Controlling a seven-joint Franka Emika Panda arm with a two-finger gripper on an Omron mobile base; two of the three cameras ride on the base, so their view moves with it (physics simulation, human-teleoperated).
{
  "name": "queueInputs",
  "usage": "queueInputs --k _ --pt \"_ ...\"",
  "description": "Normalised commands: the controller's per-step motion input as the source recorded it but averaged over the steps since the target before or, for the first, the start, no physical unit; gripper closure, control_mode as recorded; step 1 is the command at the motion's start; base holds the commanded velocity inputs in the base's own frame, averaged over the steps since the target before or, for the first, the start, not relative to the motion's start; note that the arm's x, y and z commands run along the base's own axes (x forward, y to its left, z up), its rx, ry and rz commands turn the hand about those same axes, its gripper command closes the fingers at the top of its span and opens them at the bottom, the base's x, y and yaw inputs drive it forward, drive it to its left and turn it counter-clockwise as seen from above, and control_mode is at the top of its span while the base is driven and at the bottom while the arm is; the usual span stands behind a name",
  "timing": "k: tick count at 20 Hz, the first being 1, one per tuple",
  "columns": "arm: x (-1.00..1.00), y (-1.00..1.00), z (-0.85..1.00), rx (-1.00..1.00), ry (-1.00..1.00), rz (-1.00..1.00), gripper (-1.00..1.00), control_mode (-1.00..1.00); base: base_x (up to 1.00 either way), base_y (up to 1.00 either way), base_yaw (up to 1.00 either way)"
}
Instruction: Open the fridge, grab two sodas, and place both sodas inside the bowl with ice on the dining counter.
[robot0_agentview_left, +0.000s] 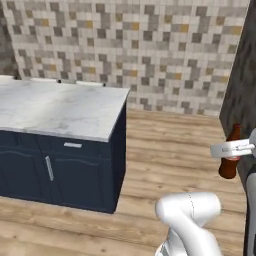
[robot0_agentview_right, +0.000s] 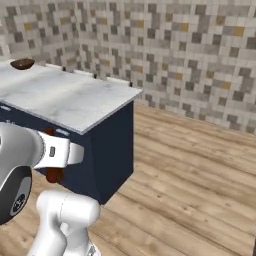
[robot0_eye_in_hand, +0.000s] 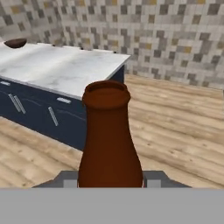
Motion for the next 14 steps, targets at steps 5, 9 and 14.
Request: queueInputs --k 5,9,14 --pt "0.00 0.00 0.00 0.00 0.00 0.00 1.00 1.00 1.00 -0.54 0.25" --pt "0.00 0.00 0.00 0.00 0.00 0.00 1.00 1.00 1.00 -0.63 0.23" --pt "0.00 0.00 0.00 0.00 0.00 0.00 1.00 1.00 1.00 -0.70 0.22"
